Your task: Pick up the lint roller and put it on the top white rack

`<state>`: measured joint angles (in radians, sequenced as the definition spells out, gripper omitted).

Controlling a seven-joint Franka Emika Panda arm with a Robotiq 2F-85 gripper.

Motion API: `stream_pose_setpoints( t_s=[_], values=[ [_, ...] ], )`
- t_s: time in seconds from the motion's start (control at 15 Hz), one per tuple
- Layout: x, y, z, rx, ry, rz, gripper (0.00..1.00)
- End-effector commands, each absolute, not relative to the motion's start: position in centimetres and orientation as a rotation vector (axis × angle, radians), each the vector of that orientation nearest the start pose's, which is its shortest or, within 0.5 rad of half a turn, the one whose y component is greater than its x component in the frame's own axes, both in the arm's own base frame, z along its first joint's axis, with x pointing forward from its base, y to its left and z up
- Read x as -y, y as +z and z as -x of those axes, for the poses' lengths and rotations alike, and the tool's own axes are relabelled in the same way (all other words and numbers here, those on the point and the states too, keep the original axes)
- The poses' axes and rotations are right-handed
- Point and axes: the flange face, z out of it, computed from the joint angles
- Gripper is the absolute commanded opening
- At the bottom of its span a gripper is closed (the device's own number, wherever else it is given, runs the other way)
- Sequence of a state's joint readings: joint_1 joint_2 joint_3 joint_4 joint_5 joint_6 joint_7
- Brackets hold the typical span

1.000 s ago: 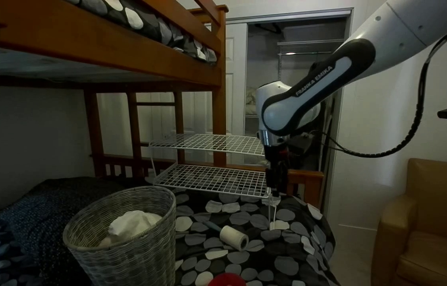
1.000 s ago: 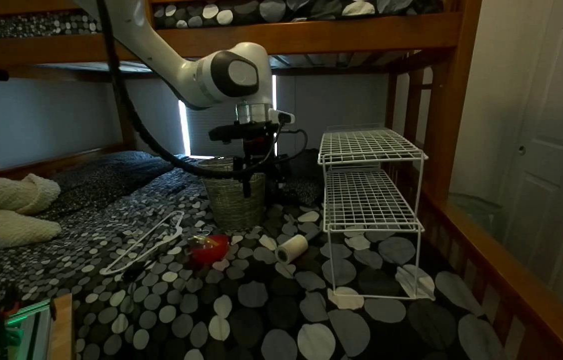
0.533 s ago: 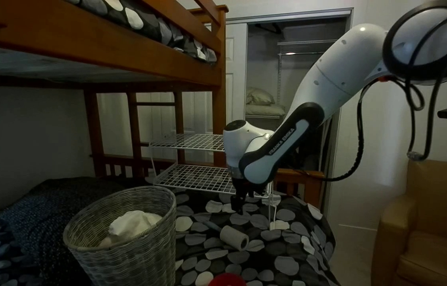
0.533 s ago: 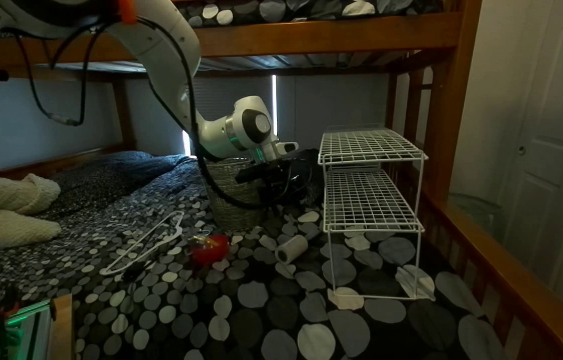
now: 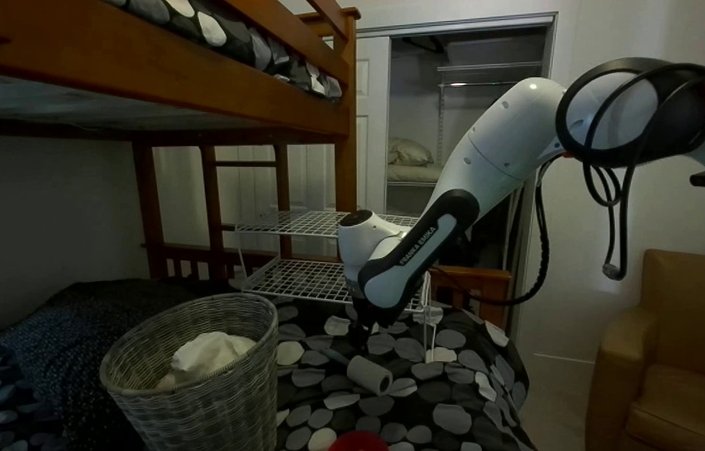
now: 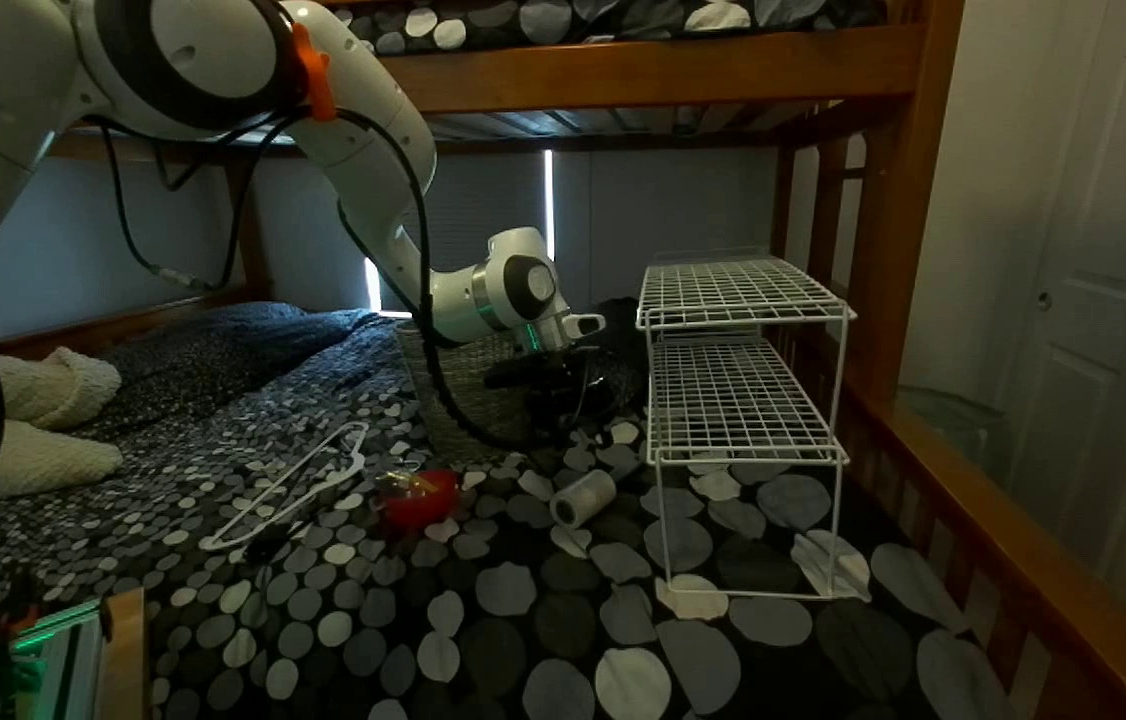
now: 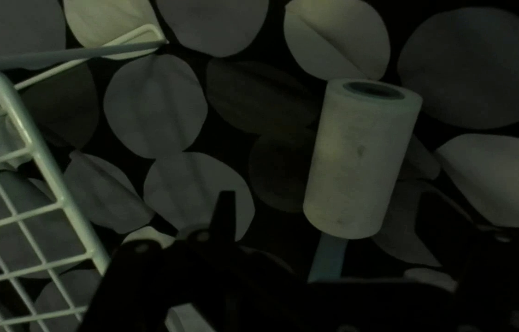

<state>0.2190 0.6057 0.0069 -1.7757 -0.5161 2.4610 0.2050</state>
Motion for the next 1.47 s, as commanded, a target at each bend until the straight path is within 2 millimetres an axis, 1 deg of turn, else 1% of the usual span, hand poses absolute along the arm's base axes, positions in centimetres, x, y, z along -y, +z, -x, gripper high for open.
stream_pose_setpoints(
  t_s=[0.0,0.2,0.4,0.53,0.6,0.67,0.8,0.87,0.93,1.0,1.07,1.2,1.27,1.4],
  values=[
    [-13.5,18.7,-66.7,0.407,-0.306,3.304,1.00],
    [-12.7,16.1,-67.4,0.274,-0.322,3.182,1.00],
    [-12.4,14.3,-68.0,0.225,-0.341,3.124,1.00],
    [-12.2,13.3,-68.4,0.245,-0.319,3.125,1.00],
    [-12.1,12.7,-68.6,0.261,-0.293,3.111,0.92],
    [-12.2,12.3,-68.7,0.281,-0.280,3.094,0.73],
    [-12.6,12.1,-68.9,0.335,-0.269,3.081,0.58],
    [-12.9,12.6,-68.9,0.381,-0.256,3.085,0.49],
    [-13.0,13.2,-68.8,0.418,-0.241,3.098,0.43],
    [-13.3,14.2,-68.7,0.457,-0.229,3.107,0.42],
    [-14.1,15.6,-68.1,0.539,-0.229,3.093,0.42],
    [-16.2,18.6,-66.7,0.743,-0.282,3.045,0.42],
    [-17.1,20.2,-66.3,0.822,-0.312,3.018,0.42],
    [-19.4,23.4,-64.8,0.980,-0.369,2.944,0.42]
  ],
)
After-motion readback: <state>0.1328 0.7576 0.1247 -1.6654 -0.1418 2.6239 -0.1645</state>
